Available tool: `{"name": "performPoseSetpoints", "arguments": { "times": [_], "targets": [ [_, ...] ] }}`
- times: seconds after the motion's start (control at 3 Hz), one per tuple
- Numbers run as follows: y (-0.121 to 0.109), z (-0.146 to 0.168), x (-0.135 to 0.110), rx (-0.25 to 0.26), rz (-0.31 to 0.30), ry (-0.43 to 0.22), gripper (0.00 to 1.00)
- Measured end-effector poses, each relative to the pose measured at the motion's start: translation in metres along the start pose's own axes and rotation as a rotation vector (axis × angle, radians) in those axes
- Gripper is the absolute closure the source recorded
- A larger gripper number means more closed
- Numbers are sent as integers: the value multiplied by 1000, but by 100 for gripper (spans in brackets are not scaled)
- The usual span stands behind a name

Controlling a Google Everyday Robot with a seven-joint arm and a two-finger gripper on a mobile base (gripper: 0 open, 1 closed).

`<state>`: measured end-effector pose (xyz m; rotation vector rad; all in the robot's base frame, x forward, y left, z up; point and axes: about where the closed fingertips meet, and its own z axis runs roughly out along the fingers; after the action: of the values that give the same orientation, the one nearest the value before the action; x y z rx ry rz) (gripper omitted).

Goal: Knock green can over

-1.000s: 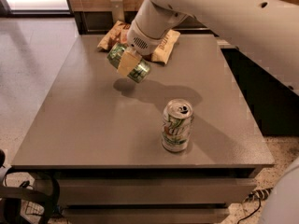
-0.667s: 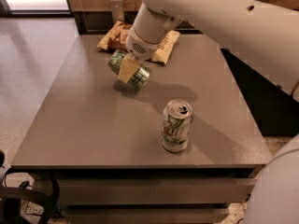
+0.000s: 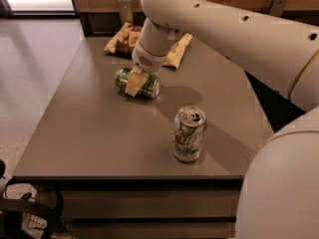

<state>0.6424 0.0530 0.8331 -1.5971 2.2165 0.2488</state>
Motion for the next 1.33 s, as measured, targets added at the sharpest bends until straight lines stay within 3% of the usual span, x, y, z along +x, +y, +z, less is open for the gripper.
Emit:
{"name": "performPoseSetpoints", "arguments": {
  "times": [0.33,0.67,1.33],
  "targets": [
    [0,0,0,0,0,0,82],
    [1,2,0,-3,-2,2,51],
    [3,4,0,-7,-3,5,5]
  ]
}}
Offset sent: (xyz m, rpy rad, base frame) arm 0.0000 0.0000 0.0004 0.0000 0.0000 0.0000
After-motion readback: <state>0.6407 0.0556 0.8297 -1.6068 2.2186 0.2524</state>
